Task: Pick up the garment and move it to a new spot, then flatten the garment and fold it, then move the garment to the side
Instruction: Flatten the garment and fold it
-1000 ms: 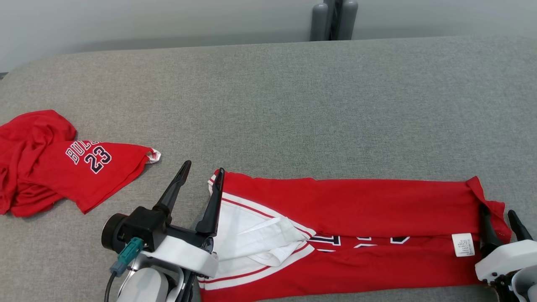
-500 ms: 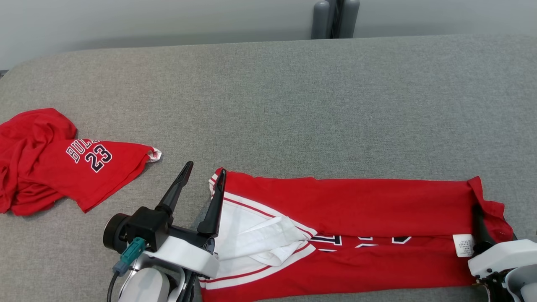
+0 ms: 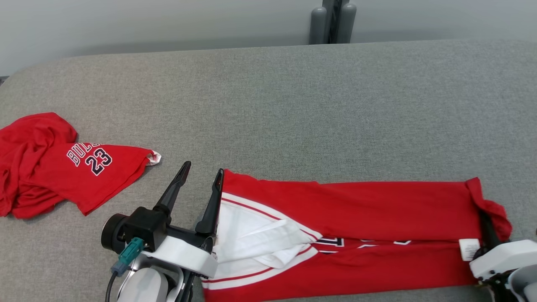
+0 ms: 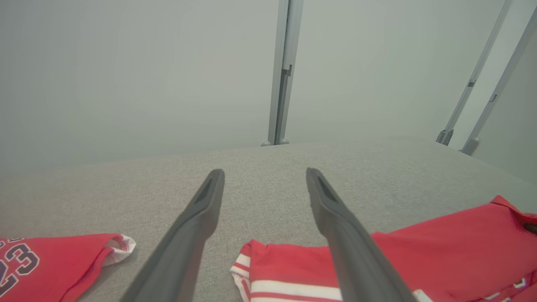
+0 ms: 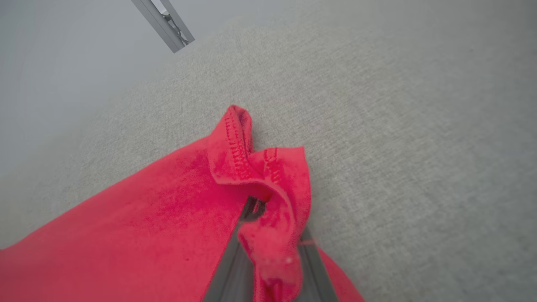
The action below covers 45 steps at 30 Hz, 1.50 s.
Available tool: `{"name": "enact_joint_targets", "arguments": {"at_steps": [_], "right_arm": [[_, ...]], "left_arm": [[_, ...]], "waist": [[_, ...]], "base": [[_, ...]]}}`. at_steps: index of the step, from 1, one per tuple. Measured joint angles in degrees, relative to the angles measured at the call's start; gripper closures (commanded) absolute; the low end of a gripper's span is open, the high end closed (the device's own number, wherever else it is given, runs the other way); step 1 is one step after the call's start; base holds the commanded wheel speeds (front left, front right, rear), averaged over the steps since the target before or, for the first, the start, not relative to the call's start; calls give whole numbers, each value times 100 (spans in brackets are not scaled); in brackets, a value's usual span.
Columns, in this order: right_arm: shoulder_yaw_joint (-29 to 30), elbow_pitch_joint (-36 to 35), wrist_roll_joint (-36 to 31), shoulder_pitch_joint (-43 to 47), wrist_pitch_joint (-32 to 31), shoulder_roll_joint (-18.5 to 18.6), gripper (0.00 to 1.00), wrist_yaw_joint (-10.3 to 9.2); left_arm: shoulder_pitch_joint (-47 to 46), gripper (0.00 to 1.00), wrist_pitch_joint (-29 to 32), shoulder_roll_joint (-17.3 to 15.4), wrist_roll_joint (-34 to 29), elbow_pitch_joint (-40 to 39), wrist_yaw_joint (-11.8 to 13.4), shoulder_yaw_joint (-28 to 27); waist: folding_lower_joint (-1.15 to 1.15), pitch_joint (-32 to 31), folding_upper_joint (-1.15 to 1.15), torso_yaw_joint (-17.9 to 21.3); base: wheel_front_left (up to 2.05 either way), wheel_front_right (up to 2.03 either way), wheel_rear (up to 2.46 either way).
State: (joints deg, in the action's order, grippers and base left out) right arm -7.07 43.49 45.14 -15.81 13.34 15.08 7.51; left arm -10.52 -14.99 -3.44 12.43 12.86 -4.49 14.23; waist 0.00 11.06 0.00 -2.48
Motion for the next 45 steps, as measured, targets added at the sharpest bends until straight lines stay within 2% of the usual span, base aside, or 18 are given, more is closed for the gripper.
{"name": "enact_joint_targets", "arguments": {"at_steps": [8,11,15,22,29,38,43,45], "right_arm": [[24,226,48,-256,79,567,100,0],[-14,299,54,-339,70,673,100,0],[-305,115,141,-291,-112,588,100,-1],[-512,-649,503,-15,-501,500,100,-1],[-542,-1761,975,267,-1271,91,100,-2],[-207,-2785,1528,619,-2356,-1059,100,-2],[-153,-3075,1998,755,-2691,-1207,100,-2],[-352,-3085,2384,767,-2630,-1206,100,-2]], "left_arm": [[47,0,0,20,-26,16,-24,-32],[76,0,0,27,-32,33,-33,-47],[247,0,0,31,-32,56,-31,-138],[408,0,0,40,-30,30,-31,-242],[440,0,0,44,-31,-11,-31,-305],[430,0,0,54,1,-32,-31,-360],[412,0,0,59,46,-13,-46,-335],[387,0,0,62,54,7,-53,-330]], "waist": [[0,-76,0,16],[0,-124,0,18],[0,-280,0,67],[0,-522,0,276],[0,-637,0,453],[0,-602,0,320],[0,-567,0,139],[0,-548,0,58]], "base": [[0,0,0],[0,0,0],[0,0,0],[0,0,0],[0,0,0],[0,0,0],[0,0,0],[0,0,0]]}}
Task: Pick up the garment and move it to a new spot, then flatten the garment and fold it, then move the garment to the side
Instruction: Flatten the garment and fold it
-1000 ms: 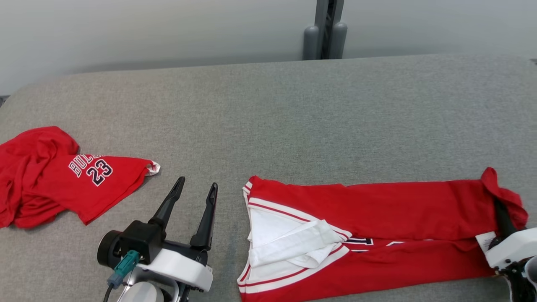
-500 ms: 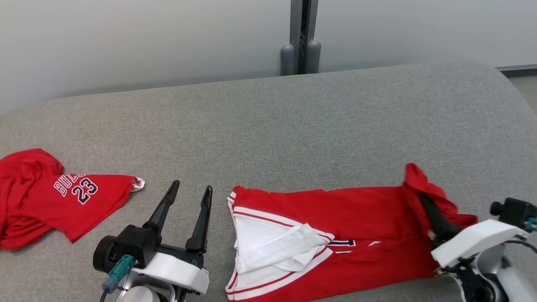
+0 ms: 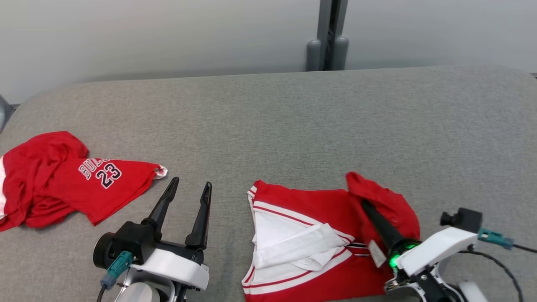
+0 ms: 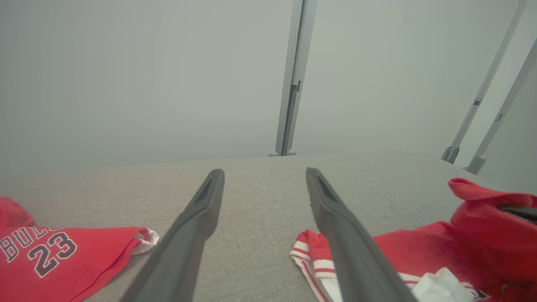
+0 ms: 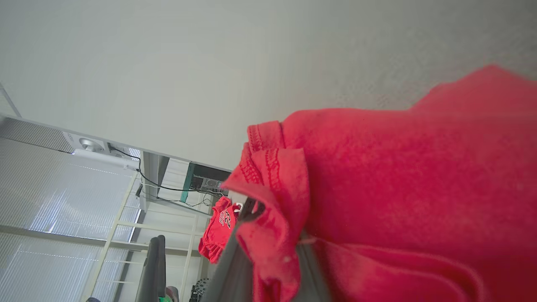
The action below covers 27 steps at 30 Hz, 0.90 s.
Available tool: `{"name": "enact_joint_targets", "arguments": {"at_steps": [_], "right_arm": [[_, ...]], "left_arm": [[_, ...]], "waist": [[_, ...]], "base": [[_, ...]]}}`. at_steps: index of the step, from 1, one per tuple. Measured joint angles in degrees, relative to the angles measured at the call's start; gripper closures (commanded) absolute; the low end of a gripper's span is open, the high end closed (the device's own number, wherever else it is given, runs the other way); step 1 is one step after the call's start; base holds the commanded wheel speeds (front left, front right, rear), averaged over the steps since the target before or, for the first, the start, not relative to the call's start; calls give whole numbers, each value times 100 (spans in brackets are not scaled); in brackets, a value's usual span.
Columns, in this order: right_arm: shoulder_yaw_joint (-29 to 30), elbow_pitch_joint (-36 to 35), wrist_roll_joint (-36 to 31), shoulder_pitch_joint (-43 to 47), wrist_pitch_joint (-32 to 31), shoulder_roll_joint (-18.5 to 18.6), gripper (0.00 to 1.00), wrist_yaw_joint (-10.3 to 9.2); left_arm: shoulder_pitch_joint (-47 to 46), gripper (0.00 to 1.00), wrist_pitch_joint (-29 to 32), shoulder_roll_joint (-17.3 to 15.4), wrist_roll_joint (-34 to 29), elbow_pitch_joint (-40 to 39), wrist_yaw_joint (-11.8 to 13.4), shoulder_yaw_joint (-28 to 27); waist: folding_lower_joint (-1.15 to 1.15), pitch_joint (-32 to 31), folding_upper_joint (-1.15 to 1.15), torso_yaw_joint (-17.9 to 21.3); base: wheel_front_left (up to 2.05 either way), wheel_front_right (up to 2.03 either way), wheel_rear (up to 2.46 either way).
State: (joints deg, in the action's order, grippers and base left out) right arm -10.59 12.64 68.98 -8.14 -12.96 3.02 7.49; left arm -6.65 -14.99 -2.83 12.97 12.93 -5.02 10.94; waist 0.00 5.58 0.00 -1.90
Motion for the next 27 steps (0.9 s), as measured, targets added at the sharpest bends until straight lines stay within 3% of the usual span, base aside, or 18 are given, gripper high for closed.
{"name": "enact_joint_targets", "arguments": {"at_steps": [5,12,21,22,23,27], "right_arm": [[-699,138,698,-89,374,-18,100,0],[-1470,492,1126,-502,945,-24,100,0],[-2234,1195,1381,-948,1244,-20,100,0],[-2329,1222,1411,-966,1258,-18,95,0],[-2408,1250,1428,-989,1294,-23,0,0],[-2716,1391,1470,-1102,1354,-25,0,0]], "left_arm": [[-74,0,0,-2,118,14,1,15],[-84,0,0,1,197,41,36,147],[-207,0,0,1,328,59,109,307],[-206,0,0,0,330,59,112,320],[-207,0,0,1,341,59,113,333],[-205,0,0,0,376,78,140,356]], "waist": [[0,55,0,-205],[0,168,0,-461],[0,361,0,-759],[0,375,0,-773],[0,386,0,-784],[0,396,0,-782]], "base": [[0,0,0],[0,0,0],[0,0,0],[0,0,0],[0,0,0],[0,0,0]]}}
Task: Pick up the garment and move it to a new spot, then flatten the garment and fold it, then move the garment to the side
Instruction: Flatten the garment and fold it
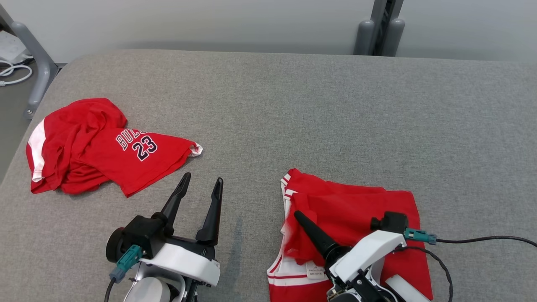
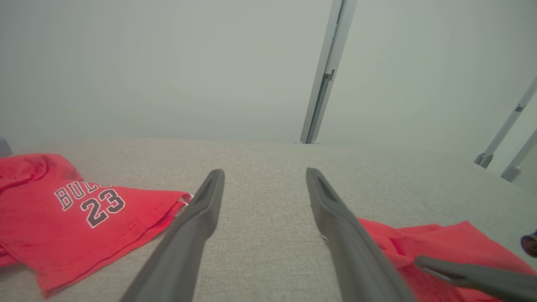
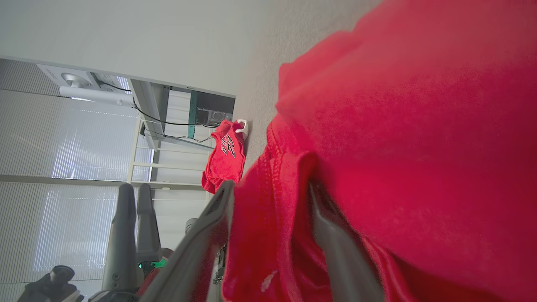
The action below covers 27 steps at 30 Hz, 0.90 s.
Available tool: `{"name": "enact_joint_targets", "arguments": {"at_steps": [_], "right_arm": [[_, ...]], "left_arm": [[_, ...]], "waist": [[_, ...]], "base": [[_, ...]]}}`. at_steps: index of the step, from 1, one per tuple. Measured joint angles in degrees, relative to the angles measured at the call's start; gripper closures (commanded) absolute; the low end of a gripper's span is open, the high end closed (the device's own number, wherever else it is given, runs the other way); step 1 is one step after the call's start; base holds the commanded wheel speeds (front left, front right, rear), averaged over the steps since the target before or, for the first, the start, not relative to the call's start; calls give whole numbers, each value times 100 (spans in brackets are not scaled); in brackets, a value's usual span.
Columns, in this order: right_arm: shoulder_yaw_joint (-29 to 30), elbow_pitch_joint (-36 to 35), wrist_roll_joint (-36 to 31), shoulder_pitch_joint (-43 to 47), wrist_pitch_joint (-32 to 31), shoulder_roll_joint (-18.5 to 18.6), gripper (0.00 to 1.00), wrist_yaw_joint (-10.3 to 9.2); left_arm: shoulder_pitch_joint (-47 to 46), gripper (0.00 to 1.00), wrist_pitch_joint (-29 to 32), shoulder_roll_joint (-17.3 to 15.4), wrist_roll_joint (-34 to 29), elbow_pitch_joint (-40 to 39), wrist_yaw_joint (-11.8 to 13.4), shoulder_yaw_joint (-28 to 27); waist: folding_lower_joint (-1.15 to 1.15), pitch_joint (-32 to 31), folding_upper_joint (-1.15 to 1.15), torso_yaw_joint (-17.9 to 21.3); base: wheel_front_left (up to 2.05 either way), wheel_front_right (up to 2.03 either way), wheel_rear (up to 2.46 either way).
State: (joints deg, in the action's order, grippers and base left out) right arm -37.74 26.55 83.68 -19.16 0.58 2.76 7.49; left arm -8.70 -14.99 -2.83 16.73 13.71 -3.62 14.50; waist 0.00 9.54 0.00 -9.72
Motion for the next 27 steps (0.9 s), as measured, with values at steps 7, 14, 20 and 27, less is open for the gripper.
{"name": "enact_joint_targets", "arguments": {"at_steps": [7,14,20,27], "right_arm": [[-408,-48,121,-149,105,2,0,0],[-789,30,147,-265,-14,2,0,0],[-801,-66,15,-355,-65,0,0,0],[-721,73,-493,-405,-326,254,0,0]], "left_arm": [[-3,0,0,2,1,32,20,20],[-12,0,0,2,0,38,24,13],[-10,0,0,1,-31,51,24,-36],[20,0,0,2,-53,54,23,-89]], "waist": [[0,-10,0,74],[0,-44,0,171],[0,-111,0,273],[0,-213,0,380]], "base": [[0,0,0],[0,0,0],[0,0,0],[0,0,0]]}}
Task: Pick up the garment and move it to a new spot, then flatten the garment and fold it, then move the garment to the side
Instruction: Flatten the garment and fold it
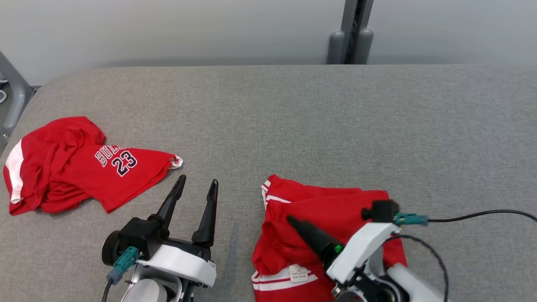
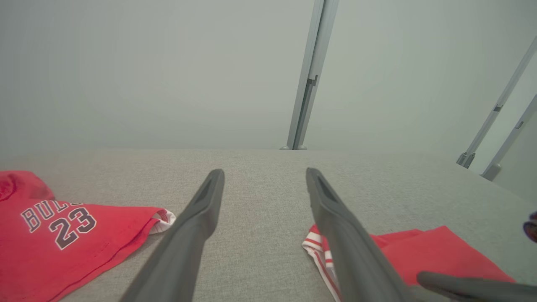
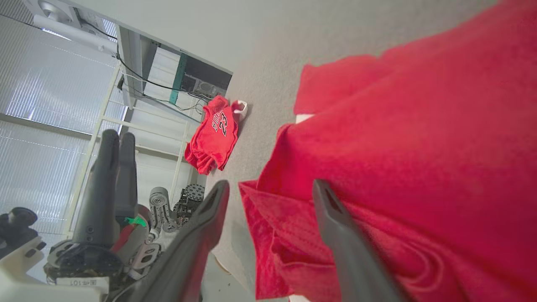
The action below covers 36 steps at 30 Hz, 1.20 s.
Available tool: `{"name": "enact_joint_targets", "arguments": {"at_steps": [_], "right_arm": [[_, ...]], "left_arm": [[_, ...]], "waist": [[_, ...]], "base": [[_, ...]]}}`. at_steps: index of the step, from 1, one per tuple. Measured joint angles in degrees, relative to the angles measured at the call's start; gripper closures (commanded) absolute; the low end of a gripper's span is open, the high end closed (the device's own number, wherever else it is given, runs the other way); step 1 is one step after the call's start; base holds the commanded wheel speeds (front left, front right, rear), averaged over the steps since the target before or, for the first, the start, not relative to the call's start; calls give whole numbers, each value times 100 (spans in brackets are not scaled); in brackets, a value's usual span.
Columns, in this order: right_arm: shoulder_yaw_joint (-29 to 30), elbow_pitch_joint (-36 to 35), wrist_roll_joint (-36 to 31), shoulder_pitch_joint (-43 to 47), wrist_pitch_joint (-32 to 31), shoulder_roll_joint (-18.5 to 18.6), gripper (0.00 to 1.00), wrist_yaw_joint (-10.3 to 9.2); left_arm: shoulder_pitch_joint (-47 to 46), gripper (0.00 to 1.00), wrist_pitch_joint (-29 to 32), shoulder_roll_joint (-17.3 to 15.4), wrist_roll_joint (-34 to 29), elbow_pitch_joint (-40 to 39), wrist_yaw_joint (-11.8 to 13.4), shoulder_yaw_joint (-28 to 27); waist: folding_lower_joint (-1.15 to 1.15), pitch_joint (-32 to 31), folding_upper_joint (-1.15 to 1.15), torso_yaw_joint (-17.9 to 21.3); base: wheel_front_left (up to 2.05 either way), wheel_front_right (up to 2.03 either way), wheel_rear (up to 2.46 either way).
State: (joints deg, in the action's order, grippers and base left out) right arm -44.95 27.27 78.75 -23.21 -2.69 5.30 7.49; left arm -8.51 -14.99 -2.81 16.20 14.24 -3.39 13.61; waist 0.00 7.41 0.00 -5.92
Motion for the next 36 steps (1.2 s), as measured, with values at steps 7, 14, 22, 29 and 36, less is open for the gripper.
{"name": "enact_joint_targets", "arguments": {"at_steps": [7,14,22,29,36], "right_arm": [[849,-289,-347,-9,-66,285,0,0],[1887,-893,-1114,251,-22,734,0,0],[3203,-1575,-3264,722,394,1149,0,0],[3834,-1939,-4868,1306,848,1028,0,0],[4042,-1816,-5453,1651,1154,657,0,1]], "left_arm": [[93,0,0,-1,-42,-4,-11,-75],[136,0,0,0,-55,-53,-16,-101],[163,0,0,0,-68,-107,-44,-121],[158,0,0,1,-81,-131,-52,-140],[127,0,0,0,-81,-183,-55,-164]], "waist": [[0,-142,0,148],[0,-233,0,311],[0,-227,0,467],[0,-176,0,548],[0,-76,0,569]], "base": [[0,0,0],[0,0,0],[0,0,0],[0,0,0],[0,0,0]]}}
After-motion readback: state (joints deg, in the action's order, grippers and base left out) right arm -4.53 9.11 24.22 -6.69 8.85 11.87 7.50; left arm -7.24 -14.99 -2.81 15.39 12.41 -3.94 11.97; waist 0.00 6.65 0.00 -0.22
